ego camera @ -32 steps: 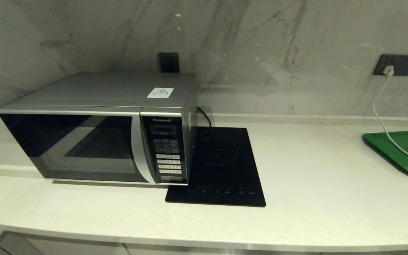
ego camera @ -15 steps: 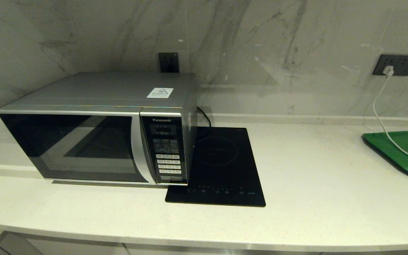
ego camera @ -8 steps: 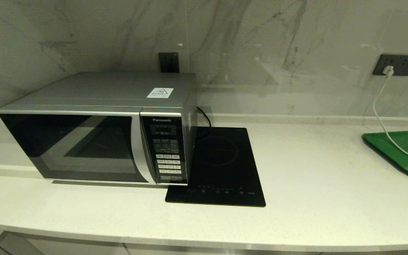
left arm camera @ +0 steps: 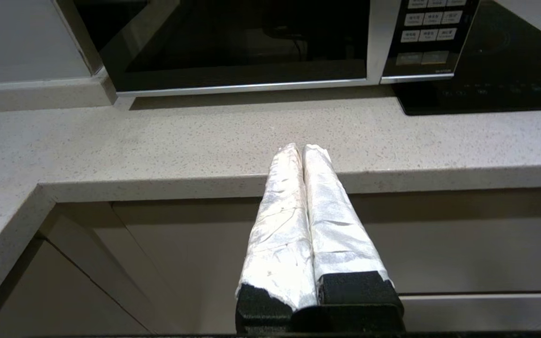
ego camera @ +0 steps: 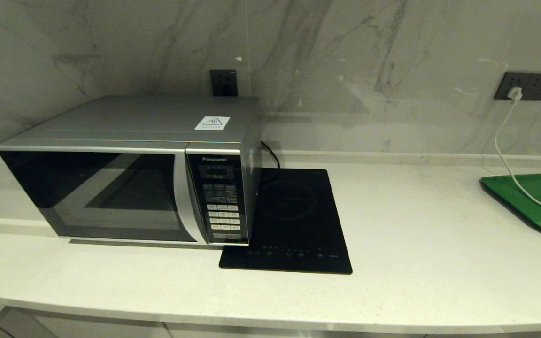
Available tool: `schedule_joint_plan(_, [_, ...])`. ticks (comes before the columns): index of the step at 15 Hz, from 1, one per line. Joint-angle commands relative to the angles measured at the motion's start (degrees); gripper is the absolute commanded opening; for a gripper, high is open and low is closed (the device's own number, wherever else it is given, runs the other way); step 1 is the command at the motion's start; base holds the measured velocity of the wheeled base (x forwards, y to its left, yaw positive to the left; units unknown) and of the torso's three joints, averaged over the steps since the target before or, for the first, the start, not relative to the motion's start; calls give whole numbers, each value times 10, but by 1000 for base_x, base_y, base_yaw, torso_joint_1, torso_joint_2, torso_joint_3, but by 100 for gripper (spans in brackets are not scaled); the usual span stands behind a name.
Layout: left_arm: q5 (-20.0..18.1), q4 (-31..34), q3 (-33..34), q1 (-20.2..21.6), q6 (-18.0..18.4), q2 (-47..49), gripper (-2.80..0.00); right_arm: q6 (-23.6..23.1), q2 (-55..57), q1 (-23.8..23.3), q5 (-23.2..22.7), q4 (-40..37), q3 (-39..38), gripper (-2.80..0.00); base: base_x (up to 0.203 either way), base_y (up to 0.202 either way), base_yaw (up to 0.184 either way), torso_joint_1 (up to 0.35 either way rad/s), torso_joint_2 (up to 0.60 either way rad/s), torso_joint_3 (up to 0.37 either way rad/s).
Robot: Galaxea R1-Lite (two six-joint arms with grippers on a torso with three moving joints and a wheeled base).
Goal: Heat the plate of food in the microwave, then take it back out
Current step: Open the microwave oven
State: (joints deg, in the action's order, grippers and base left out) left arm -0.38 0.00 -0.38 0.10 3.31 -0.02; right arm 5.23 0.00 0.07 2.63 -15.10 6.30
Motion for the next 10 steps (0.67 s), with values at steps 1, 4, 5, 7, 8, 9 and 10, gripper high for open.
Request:
schedule_joint_plan(1, [-2, 5, -1, 2, 16, 1, -280, 0, 0, 0, 0, -1, 0, -280, 0, 0, 0, 0, 0, 0])
schedule_joint_plan(4, [-4, 20, -7, 2, 30, 1, -280, 0, 0, 0, 0, -1, 0, -280, 0, 0, 0, 0, 0, 0])
schedule_joint_plan(5, [-4, 20, -6, 2, 31, 0, -280, 0, 0, 0, 0, -1, -1, -280, 0, 0, 0, 0, 0, 0])
schedule_joint_plan(7, [-4, 18, -6, 2, 27, 0, -280, 0, 0, 0, 0, -1, 0, -280, 0, 0, 0, 0, 0, 0])
schedule_joint_plan(8, [-4, 18, -6, 2, 23, 0, -280, 0, 0, 0, 0, -1, 0, -280, 0, 0, 0, 0, 0, 0])
schedule_joint_plan(9, [-4, 18, -6, 2, 16, 0, -280, 0, 0, 0, 0, -1, 0, -280, 0, 0, 0, 0, 0, 0])
schedule_joint_plan(10, [-3, 17, -8, 2, 18, 0, -280, 0, 1, 0, 0, -1, 0, -280, 0, 0, 0, 0, 0, 0])
